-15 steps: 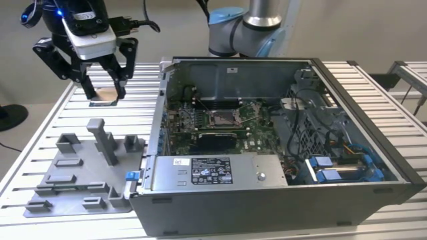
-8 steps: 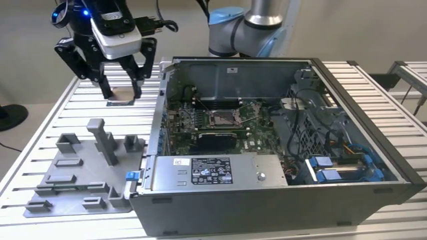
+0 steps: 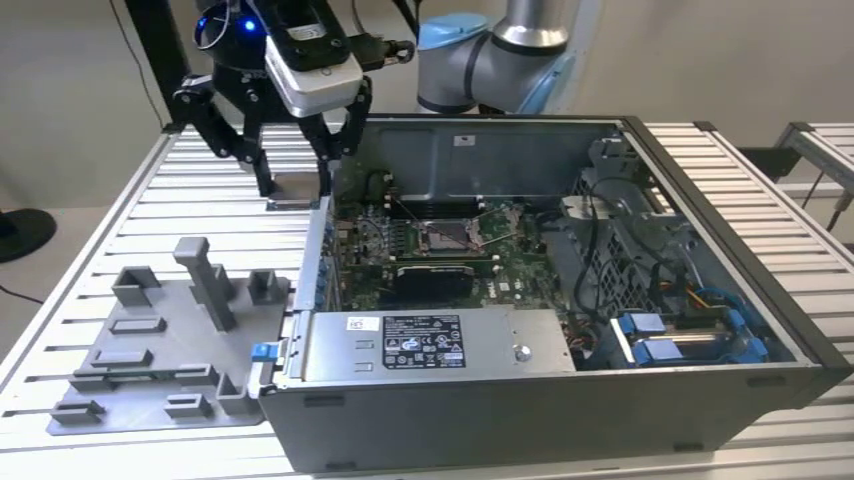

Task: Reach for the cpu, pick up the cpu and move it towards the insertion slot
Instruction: 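Pick up the cpu and move it towards the insertion slot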

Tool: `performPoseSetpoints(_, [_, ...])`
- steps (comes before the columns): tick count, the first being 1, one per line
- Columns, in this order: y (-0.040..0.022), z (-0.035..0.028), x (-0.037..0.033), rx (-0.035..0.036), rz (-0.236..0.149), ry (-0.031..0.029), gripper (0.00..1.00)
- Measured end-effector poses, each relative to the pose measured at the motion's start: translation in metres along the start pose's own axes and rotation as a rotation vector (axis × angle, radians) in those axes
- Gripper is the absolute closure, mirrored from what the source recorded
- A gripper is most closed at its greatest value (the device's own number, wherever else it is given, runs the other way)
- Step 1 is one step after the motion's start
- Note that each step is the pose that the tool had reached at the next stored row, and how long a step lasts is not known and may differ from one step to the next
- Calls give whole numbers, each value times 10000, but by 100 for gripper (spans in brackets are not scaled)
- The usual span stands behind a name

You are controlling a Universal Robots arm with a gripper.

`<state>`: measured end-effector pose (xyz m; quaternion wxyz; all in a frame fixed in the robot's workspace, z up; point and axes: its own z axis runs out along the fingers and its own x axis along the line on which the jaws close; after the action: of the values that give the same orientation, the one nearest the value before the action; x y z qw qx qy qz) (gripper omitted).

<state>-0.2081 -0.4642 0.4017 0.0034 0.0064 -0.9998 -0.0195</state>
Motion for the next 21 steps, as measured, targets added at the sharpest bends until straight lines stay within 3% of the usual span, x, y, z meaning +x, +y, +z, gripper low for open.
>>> performPoseSetpoints(21, [-12, -7, -955, 0, 0, 0, 100])
